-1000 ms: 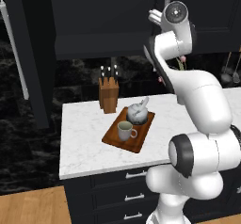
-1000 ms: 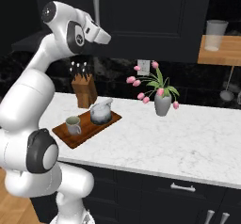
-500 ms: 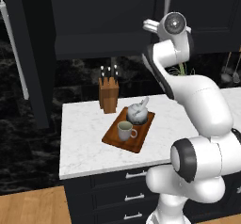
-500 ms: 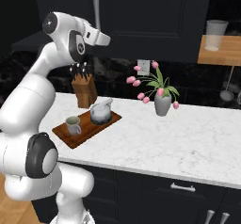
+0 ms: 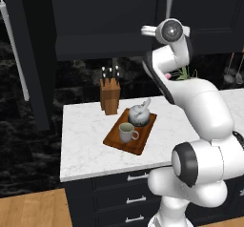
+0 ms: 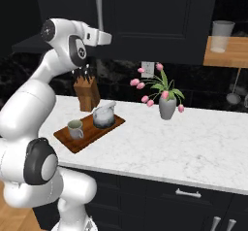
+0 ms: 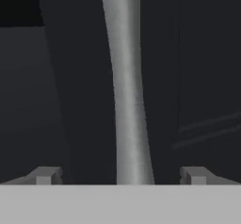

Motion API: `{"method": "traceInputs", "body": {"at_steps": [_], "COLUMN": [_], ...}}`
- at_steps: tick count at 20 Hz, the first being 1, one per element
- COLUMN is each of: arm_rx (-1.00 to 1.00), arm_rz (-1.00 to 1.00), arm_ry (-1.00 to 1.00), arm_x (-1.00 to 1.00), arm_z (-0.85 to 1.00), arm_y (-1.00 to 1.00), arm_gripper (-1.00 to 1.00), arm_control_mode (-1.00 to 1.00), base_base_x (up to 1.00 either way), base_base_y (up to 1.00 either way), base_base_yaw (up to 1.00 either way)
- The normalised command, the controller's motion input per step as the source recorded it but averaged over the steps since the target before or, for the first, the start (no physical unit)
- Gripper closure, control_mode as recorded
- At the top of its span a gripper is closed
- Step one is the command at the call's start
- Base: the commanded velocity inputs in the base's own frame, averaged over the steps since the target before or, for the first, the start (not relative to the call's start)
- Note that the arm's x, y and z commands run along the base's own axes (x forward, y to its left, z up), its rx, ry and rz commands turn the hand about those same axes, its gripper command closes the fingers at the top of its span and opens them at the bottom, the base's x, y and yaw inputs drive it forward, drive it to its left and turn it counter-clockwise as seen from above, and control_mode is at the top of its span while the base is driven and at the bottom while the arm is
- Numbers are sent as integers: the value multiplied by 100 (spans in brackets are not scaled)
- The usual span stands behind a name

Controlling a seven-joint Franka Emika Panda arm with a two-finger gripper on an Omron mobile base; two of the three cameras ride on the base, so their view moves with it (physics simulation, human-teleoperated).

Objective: Pick the kettle from the counter and place it on the tray. Then pick the mug from the cabinet and place it on the tray. Then close the cabinet doors.

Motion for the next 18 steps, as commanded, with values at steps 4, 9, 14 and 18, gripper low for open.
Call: {"method": "traceInputs", "body": {"at_steps": [4, 9, 14, 18], "arm_rx": [-21, -18, -11, -2], "arm_rz": [0, 0, -2, -3], "arm_ry": [-3, -6, -3, -6], "arm_x": [-12, -22, -23, -40], "arm_z": [0, 0, 0, 1], "arm_y": [16, 3, 0, 0], "arm_gripper": [-100, -100, -100, -100], "arm_control_mode": [-100, -100, -100, -100], "base_base_x": [0, 0, 0, 0], "base_base_y": [0, 0, 0, 0], "base_base_yaw": [0, 0, 0, 0]}}
